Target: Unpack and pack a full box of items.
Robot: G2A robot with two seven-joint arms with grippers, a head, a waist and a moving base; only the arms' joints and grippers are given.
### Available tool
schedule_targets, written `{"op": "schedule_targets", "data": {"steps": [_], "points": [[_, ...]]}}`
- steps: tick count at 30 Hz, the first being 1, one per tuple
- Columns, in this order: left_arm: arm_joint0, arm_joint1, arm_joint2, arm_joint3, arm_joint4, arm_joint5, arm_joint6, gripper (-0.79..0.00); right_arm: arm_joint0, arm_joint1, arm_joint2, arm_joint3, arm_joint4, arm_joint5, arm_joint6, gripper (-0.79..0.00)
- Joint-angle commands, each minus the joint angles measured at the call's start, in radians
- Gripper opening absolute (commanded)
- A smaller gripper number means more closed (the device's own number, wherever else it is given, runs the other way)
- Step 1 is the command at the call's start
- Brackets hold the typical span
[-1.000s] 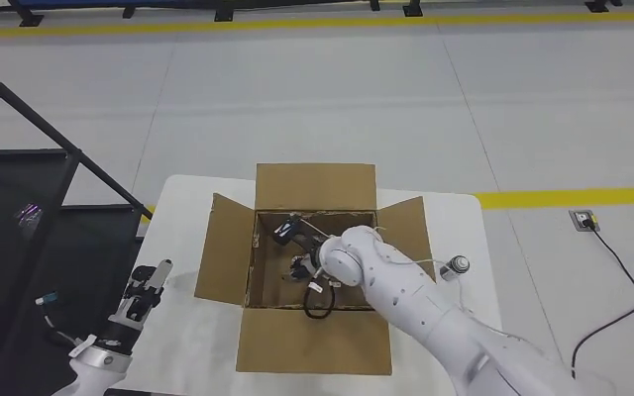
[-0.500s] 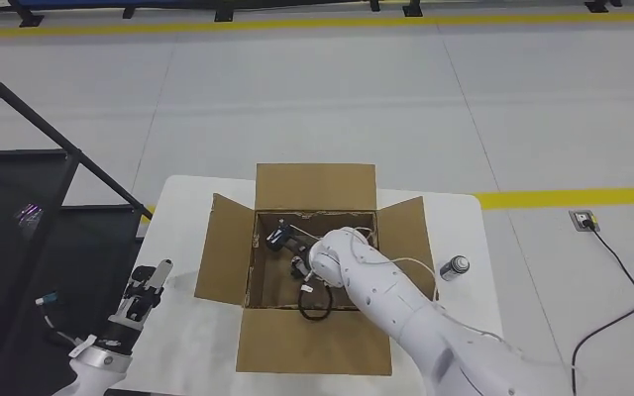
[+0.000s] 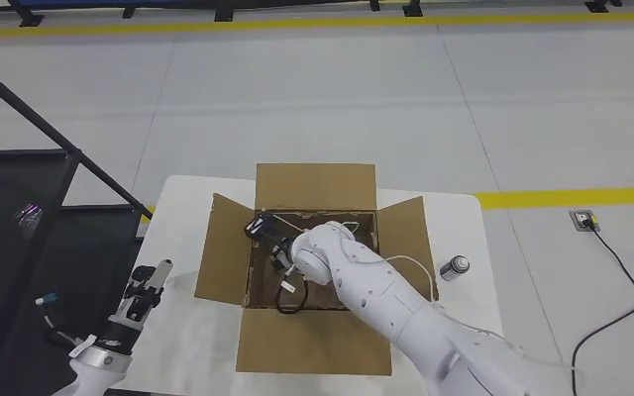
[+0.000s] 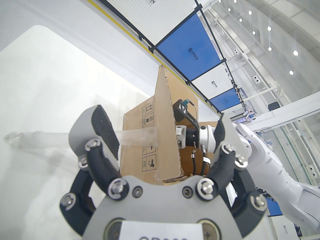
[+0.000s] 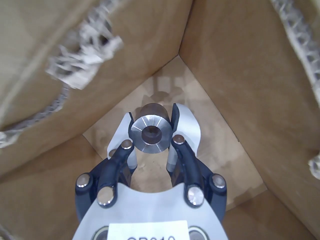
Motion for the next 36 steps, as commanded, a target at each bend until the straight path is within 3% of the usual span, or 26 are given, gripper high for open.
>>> {"op": "schedule_targets", "data": {"steps": [1,6,11,16,21,24,30,36], "points": [[0.000,0.000,0.000,0.000,0.000,0.000,0.000,0.000,-0.029,0.031,0.028,-0.123,-0.037,0.066,0.039,-0.785],[0.000,0.000,0.000,0.000,0.000,0.000,0.000,0.000,-0.149,0.127,0.132,-0.481,-0.193,0.205,0.173,-0.785],[0.000,0.000,0.000,0.000,0.000,0.000,0.000,0.000,-0.330,0.231,0.313,-0.869,-0.468,0.312,0.317,-0.785],[0.000,0.000,0.000,0.000,0.000,0.000,0.000,0.000,-0.569,0.309,0.566,-1.288,-0.710,0.312,0.445,-0.785],[0.000,0.000,0.000,0.000,0.000,0.000,0.000,0.000,-0.764,0.343,0.768,-1.583,-0.838,0.279,0.544,-0.785],[0.000,0.000,0.000,0.000,0.000,0.000,0.000,0.000,-0.855,0.350,0.867,-1.665,-0.855,0.282,0.588,-0.785],[0.000,0.000,0.000,0.000,0.000,0.000,0.000,0.000,-1.013,0.355,1.039,-1.665,-0.722,0.301,0.625,-0.785],[0.000,0.000,0.000,0.000,0.000,0.000,0.000,0.000,-1.173,0.357,1.182,-1.523,-0.537,0.286,0.519,-0.785]]}}
